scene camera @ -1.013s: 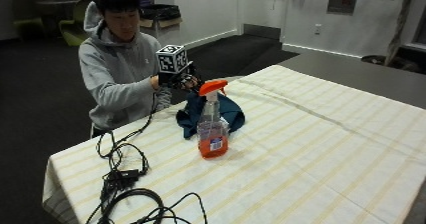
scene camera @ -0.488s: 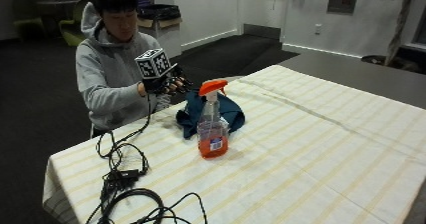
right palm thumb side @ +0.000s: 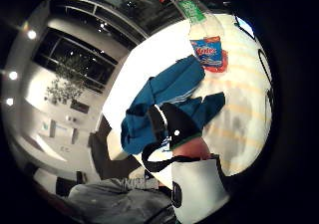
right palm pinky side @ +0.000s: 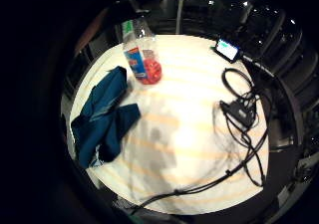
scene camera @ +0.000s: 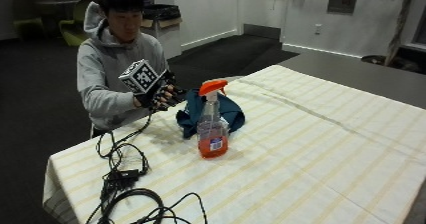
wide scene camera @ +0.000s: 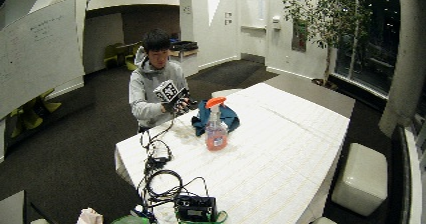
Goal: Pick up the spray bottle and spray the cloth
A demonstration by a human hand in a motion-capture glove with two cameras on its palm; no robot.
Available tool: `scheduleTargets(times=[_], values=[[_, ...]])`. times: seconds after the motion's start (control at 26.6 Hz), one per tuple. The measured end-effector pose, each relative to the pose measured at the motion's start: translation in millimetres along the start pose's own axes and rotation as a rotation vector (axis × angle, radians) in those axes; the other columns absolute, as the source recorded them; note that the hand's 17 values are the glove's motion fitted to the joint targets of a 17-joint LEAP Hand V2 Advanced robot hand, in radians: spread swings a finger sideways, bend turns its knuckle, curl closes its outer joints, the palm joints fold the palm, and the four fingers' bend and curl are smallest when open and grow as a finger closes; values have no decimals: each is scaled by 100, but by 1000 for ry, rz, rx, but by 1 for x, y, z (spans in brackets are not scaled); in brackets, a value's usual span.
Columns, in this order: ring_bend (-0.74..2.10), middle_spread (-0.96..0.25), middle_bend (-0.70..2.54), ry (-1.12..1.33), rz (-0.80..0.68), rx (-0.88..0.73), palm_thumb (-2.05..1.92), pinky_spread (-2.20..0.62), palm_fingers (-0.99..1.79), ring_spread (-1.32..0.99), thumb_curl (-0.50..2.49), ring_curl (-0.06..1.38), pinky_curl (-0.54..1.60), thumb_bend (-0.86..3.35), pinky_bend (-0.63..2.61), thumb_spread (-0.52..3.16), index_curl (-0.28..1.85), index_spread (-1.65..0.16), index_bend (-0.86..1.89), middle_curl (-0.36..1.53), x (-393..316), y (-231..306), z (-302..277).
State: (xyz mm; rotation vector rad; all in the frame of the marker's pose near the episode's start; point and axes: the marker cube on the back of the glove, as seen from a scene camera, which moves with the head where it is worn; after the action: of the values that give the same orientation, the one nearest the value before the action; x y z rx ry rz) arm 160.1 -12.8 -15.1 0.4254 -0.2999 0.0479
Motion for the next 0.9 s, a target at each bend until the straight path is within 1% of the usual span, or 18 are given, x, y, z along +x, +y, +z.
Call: scheduleTargets(times=[0.19,0.26,0.38,0.49,0.64,0.9], values=[[27,-2,33,-244,81,49,56,24,36,5,25,23,31,0,36,102,22,-28,9,32,18,-40,9],[30,-2,35,-357,127,73,60,24,41,4,27,24,31,1,36,102,21,-27,9,33,24,-58,16],[32,-2,35,-475,184,67,63,24,41,4,28,25,31,1,36,102,21,-26,10,34,33,-79,26],[33,-1,30,-541,232,55,65,24,30,4,29,27,34,-1,43,100,19,-26,6,33,38,-95,36],[33,0,27,-580,287,52,66,24,22,4,30,27,36,-2,48,99,18,-26,6,33,39,-114,48],[33,2,24,-661,322,9,68,24,14,4,31,27,38,-2,54,96,16,-26,9,32,29,-140,70]])
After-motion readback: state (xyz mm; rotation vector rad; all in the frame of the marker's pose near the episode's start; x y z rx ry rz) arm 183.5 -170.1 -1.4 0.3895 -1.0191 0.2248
